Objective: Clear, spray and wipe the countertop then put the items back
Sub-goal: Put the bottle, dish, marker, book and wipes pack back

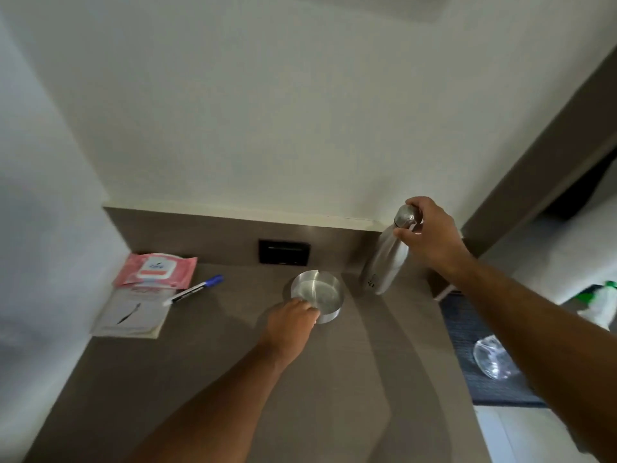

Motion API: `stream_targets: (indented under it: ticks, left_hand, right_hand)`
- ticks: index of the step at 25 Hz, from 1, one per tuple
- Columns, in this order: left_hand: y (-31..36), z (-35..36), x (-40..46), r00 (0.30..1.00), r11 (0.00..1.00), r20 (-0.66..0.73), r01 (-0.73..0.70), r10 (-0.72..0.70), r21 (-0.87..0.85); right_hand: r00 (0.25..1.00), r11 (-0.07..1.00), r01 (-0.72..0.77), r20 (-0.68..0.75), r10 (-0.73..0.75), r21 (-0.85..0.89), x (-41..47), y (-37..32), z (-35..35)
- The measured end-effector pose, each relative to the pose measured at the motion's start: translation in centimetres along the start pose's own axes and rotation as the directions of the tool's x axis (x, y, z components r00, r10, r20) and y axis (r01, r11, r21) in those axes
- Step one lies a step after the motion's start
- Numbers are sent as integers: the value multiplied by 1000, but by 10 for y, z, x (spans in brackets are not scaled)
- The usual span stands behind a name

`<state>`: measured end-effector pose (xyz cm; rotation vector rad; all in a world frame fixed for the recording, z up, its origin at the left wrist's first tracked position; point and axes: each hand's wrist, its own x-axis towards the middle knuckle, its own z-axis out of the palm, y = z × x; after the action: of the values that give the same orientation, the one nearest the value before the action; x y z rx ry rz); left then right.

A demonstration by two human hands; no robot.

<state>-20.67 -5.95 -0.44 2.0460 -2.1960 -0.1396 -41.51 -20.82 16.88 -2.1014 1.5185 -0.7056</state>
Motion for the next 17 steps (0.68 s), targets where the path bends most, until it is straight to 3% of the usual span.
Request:
stream_targets:
  ticks: [6, 12, 15, 17]
  left_hand:
    - [86, 19, 76, 992, 992, -4, -123, 123, -42]
    - [131, 57, 120, 990, 986, 52, -121, 127, -119]
    - [133, 78, 124, 986, 980, 108, -111, 130, -167]
    - [132, 87, 124, 992, 964, 104, -35, 64, -264]
  right_hand:
    - [995, 995, -86, -55, 84, -51, 2, 72, -42]
    - [994, 988, -89, -79, 79, -130, 14, 111, -56]
    - [996, 954, -43, -88, 17, -296, 17, 117, -55]
    - [993, 864, 15, -91, -70, -504, 17, 116, -50]
